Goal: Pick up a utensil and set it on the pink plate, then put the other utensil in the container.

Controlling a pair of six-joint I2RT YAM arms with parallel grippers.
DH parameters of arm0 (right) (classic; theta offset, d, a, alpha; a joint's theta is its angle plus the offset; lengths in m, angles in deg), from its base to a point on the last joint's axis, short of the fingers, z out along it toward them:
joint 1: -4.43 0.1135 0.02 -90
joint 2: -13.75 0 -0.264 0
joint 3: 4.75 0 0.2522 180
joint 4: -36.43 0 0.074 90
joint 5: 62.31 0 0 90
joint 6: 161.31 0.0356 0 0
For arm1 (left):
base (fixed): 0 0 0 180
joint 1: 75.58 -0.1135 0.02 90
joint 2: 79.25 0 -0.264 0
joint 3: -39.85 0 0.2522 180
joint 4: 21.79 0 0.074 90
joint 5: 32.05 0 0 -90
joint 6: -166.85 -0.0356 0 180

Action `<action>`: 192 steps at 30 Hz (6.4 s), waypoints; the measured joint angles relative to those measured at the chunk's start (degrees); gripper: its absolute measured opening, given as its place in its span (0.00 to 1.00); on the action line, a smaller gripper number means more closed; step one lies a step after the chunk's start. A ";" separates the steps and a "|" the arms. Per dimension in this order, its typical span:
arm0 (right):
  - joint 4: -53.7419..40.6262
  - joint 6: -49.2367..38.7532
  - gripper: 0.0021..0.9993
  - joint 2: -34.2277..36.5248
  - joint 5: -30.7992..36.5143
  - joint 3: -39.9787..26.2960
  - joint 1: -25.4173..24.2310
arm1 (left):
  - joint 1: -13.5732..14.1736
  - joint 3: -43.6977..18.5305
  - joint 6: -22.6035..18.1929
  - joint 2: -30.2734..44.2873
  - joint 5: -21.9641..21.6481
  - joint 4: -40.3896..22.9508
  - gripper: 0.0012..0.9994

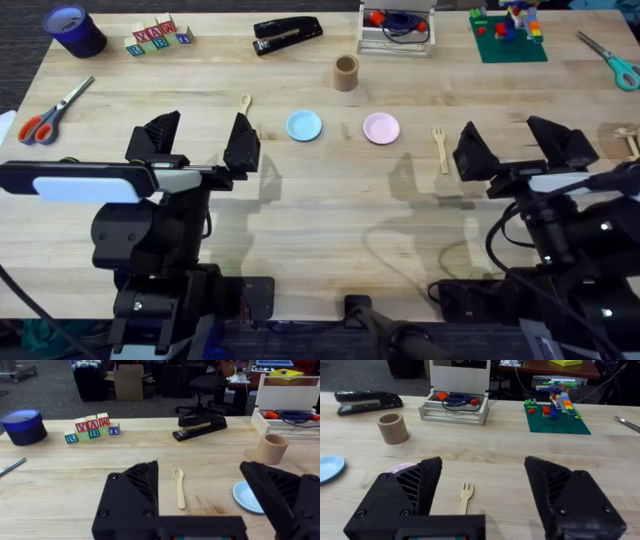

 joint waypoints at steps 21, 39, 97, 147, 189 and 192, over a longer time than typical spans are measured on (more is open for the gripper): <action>-0.17 0.00 1.00 -0.01 0.02 -0.08 0.00 | 0.17 -0.22 -0.89 0.00 -0.48 -2.30 0.99; -26.02 0.63 1.00 8.11 0.00 -22.95 0.00 | 0.17 -36.68 0.46 18.00 -1.92 -38.16 0.99; -64.63 2.16 1.00 65.53 -2.19 -86.68 0.00 | 0.17 -101.87 2.33 77.79 -1.92 -84.31 1.00; -64.67 2.16 1.00 65.53 -2.19 -86.70 0.00 | 1.29 -74.62 1.21 104.73 -1.92 -45.69 0.99; -64.72 2.16 1.00 65.53 -2.19 -86.71 0.00 | 0.74 -74.75 0.41 109.16 -0.01 -43.28 0.99; -64.74 2.16 1.00 65.53 -2.19 -86.71 0.00 | 0.74 -75.17 0.37 109.50 0.04 -43.65 0.99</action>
